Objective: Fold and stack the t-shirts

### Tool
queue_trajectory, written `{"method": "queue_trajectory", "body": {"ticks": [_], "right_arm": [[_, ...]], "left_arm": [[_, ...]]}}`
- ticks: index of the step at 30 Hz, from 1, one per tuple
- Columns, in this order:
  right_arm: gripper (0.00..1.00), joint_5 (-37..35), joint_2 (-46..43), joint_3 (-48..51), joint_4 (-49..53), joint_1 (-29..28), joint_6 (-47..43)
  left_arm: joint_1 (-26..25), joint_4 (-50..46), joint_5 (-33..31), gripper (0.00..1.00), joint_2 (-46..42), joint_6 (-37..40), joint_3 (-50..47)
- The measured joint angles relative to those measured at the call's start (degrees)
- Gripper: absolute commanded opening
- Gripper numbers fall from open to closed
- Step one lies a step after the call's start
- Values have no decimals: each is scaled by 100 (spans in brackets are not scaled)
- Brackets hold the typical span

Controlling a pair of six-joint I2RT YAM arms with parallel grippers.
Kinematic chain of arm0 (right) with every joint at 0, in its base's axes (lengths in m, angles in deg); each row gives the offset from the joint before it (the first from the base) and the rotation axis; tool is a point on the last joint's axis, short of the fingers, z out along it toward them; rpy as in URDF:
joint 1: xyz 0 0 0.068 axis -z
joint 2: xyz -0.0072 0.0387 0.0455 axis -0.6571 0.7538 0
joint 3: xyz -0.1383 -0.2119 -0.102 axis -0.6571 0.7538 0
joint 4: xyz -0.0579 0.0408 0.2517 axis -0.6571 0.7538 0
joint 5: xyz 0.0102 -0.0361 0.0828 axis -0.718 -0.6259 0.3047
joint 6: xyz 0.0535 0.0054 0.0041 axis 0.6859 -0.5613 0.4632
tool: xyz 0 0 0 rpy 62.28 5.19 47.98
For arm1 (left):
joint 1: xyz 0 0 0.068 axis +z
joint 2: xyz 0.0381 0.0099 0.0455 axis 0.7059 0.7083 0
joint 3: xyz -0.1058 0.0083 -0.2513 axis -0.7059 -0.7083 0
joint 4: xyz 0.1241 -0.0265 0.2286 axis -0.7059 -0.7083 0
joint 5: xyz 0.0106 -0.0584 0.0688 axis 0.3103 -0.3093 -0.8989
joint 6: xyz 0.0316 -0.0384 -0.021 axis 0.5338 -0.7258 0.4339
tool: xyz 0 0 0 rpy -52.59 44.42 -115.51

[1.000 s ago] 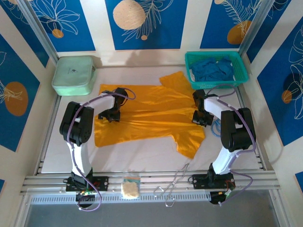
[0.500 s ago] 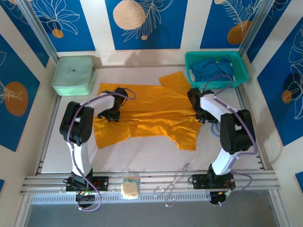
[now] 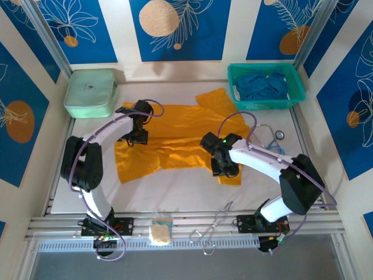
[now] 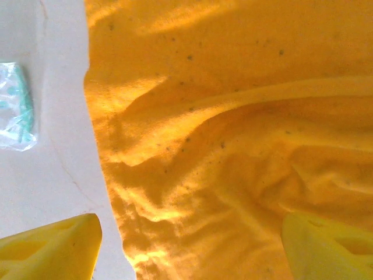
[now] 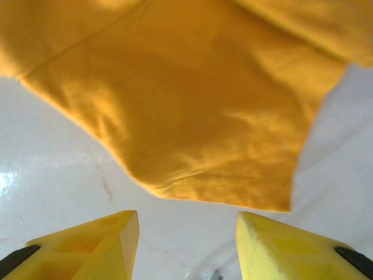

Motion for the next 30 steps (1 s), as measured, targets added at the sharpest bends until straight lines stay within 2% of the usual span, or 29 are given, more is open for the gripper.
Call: {"method": "queue_trajectory", "body": {"ticks": [4,6,9,10,16,20,22,25,30], "right_arm": [[39,195,546,31,-232,-210,186],[28,234,890,31,-354,-251,264],[2,291,1290,-28,-479,-271,317],[0,271,1311,-98,-492,-297,321],[0,192,1325,-216,-227,-426,160],[0,468,901,-337,133,-448,-321],[0,667,581,-437,299,-372,-553],[1,890,260,-553,411,46,-855],[22,903,527,-584,319,1064,-1152]], "left_arm": [[0,-20,70,82,-289,-7,-35],[-2,-24,94,82,-376,-15,-111],[0,-28,98,82,-424,-17,-267],[0,-44,98,82,-426,-17,-310],[0,-168,101,83,-485,-17,-448],[0,-260,98,83,-638,-15,-450],[0,-315,98,83,-693,-13,-448],[0,-365,105,83,-702,0,-448],[0,-417,136,83,-625,7,-448]]}}
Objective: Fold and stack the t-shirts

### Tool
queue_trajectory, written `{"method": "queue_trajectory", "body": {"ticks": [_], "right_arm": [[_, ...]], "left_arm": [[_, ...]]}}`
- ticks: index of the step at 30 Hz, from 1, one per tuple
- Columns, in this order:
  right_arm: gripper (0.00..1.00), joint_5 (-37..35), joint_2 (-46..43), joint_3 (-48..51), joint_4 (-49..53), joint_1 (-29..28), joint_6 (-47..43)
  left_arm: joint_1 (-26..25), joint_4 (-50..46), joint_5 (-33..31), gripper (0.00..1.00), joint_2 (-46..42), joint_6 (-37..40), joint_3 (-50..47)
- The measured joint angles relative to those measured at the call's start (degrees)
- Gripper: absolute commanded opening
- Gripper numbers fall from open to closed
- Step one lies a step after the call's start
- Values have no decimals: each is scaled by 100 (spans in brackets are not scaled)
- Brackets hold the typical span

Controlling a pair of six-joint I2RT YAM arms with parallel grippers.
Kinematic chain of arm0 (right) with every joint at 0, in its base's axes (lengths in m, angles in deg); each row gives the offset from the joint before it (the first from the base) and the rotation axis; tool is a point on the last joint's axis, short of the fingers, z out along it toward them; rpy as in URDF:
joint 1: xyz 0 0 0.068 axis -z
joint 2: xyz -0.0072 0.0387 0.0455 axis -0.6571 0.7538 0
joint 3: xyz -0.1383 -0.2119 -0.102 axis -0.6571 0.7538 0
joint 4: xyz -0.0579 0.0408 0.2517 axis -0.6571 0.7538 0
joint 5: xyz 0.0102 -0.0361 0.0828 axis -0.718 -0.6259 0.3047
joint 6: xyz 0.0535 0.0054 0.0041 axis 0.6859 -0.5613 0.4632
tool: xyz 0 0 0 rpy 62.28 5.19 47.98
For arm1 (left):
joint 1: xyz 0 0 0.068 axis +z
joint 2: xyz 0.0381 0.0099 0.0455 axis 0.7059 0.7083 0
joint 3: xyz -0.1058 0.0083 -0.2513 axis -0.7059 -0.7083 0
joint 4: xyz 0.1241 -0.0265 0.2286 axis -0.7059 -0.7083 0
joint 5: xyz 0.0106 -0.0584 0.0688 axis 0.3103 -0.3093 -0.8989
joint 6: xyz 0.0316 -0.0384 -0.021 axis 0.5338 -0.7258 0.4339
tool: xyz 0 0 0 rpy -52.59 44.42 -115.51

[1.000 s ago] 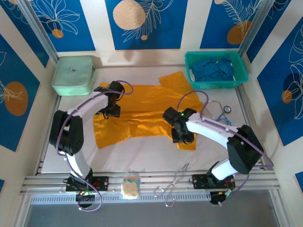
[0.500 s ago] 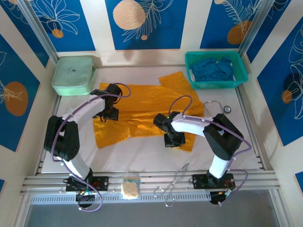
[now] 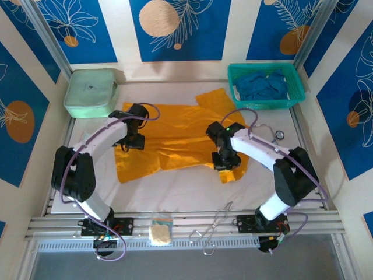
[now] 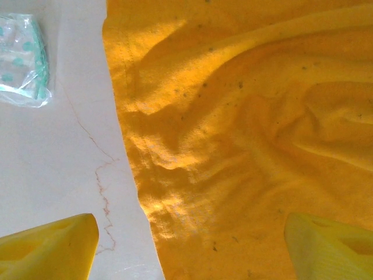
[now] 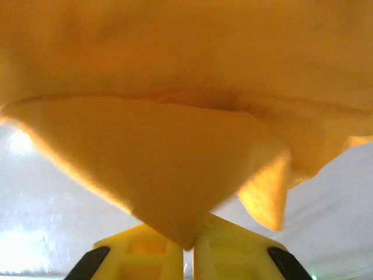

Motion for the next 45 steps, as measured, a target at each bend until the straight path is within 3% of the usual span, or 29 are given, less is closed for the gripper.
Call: {"method": "queue_trajectory", "body": {"ticks": [5,10,18,24,30,45], "right_arm": [[29,-450,501,-278,-149,621,-125],[30,-831,732,-669,-317,767,-136],[37,-1088,413,-490,-221,232,2],[43,-643,-219,79,-264,-328,457],[42,-289,35,525,-710,-247,887],[40,-402,164,905,-2085,-146,1443]], "left_arm": [[0,-13,-2,84,232,72,0],[0,-9,-2,84,328,107,0],[0,11,0,84,452,101,0],[0,46,46,84,463,37,9],[0,94,105,84,463,-9,17],[0,109,105,84,463,-26,17]]}}
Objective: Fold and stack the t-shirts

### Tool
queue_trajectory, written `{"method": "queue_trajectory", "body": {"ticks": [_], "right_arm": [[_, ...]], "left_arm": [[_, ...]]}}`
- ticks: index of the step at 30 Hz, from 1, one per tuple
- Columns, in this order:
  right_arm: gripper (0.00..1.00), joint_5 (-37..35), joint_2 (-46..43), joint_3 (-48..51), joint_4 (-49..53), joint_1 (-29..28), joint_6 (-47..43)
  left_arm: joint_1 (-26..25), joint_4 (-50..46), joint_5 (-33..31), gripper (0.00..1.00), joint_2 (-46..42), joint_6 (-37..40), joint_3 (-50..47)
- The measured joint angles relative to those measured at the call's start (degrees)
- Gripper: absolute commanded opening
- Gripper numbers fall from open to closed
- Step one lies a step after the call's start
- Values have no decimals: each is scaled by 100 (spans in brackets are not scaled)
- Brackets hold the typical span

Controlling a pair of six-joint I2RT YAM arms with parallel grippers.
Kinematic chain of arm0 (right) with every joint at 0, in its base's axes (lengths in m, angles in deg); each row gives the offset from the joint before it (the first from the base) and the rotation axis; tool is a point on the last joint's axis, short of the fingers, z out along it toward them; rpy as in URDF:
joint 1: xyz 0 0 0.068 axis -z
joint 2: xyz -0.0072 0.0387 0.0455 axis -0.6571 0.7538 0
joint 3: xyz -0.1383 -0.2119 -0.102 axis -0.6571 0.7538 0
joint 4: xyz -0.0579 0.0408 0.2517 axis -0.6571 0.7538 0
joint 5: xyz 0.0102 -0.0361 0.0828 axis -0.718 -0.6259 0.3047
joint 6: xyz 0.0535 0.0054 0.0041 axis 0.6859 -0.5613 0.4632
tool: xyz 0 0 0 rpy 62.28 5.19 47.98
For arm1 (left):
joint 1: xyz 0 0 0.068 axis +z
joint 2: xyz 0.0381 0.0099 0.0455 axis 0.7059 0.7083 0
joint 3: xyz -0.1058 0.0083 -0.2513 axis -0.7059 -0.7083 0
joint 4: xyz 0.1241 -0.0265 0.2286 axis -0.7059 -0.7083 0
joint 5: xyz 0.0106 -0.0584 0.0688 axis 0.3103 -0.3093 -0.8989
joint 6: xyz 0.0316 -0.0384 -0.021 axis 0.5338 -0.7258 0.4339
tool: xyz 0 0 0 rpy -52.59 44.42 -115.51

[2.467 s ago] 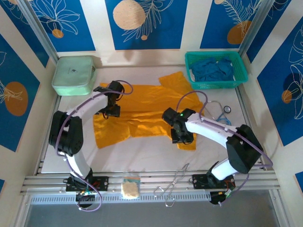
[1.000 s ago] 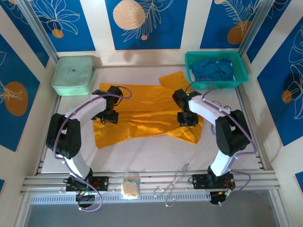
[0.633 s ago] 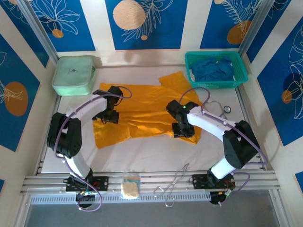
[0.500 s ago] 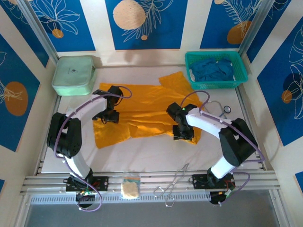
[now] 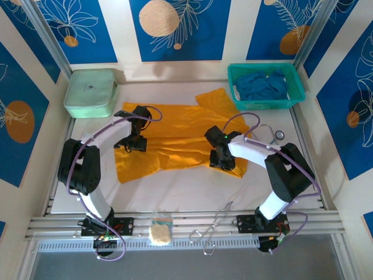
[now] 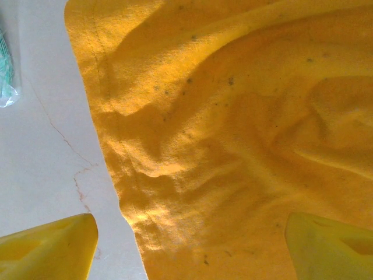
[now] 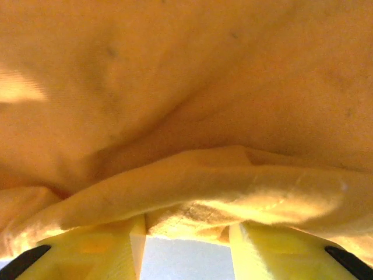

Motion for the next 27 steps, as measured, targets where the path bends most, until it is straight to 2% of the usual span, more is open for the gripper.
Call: {"method": "queue_trajectory", "body": {"ticks": [2,7,14,20,27], "right_arm": [[34,-2,0,74,-72,9,52],[10,-9,-2,118,-203,9,184],[3,-22,-66,118,-203,9,195],[2,-22,-354,118,22,-85,216],[0,9,-822,116,446,-562,564]], "left_arm": [[0,9,0,84,0,0,0],[-2,9,0,84,0,0,0],[-2,9,0,84,0,0,0],[-20,9,0,84,0,-2,0],[-26,9,0,84,0,-2,0]]}}
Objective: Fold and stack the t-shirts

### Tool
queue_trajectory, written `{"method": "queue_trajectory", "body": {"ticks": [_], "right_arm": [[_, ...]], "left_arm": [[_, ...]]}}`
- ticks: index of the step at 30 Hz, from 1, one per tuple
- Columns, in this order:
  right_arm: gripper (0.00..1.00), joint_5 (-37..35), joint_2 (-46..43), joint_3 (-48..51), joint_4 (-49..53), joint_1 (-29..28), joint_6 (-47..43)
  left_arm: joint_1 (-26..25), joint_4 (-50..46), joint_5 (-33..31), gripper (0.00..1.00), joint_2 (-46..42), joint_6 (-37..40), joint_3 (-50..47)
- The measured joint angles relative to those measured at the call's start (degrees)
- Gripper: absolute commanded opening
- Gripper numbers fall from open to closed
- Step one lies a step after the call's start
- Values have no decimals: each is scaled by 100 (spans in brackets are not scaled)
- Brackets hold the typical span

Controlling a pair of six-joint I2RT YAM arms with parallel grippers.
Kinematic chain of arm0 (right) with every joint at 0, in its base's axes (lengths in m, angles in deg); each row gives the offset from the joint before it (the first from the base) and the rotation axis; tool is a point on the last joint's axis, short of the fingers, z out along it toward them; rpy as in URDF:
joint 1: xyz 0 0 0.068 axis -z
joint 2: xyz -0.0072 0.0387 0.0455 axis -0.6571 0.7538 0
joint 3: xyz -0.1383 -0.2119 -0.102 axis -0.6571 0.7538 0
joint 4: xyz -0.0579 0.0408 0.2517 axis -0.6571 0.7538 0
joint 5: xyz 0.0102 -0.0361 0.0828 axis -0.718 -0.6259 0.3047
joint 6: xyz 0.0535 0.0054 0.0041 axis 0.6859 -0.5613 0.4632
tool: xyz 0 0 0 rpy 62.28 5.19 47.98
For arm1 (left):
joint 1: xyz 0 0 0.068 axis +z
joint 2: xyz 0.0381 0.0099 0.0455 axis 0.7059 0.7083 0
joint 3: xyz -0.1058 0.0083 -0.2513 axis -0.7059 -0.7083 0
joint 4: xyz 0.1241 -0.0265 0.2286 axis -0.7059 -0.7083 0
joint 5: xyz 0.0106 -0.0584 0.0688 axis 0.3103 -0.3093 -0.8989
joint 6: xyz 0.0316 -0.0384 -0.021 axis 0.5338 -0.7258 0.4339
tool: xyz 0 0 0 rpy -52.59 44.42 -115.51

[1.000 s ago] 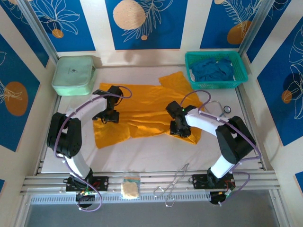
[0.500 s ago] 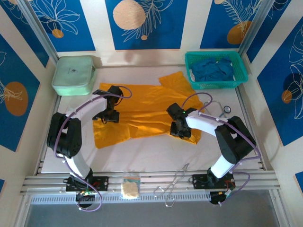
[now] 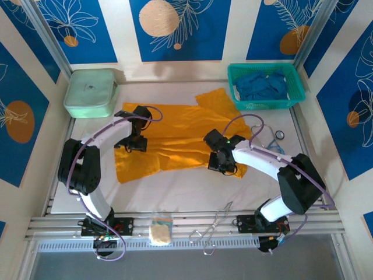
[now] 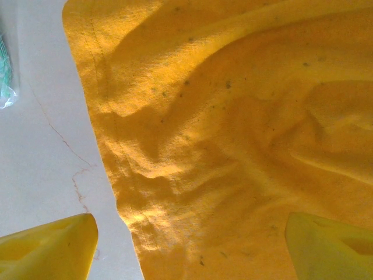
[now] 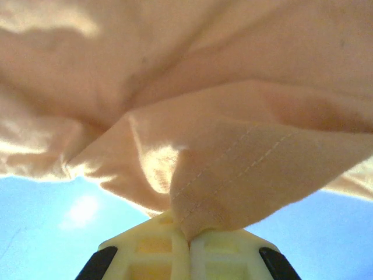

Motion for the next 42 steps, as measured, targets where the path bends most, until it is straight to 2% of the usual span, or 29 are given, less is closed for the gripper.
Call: {"method": "queue_trajectory", "body": {"ticks": [12,19,24,26,30,32,35,39,42], "right_arm": [[0,345,109,-98,-42,-1300,1731],[28,315,866,-774,278,-1773,2173],[36,-22,741,-1259,872,-1825,2105],[34,-190,531,-1373,1106,-1799,2037],[23,-337,-129,-1250,1499,-1521,1810],[21,-321,-466,-914,1528,-1366,1759],[12,-155,-844,-155,1513,-1272,1718],[2,46,-1019,691,1335,-1145,1755],[0,105,-1040,942,1158,-909,1738]], "left_arm": [[0,177,31,84,0,9,0],[0,396,192,84,118,24,0],[-2,433,186,85,149,17,0],[-2,420,149,84,149,2,-17],[-2,389,131,82,66,-66,-264],[-2,341,133,81,7,-118,-435],[-4,321,170,79,-35,-175,-590],[-48,328,249,79,-81,-223,-629],[-133,326,289,79,-96,-273,-627]]}}
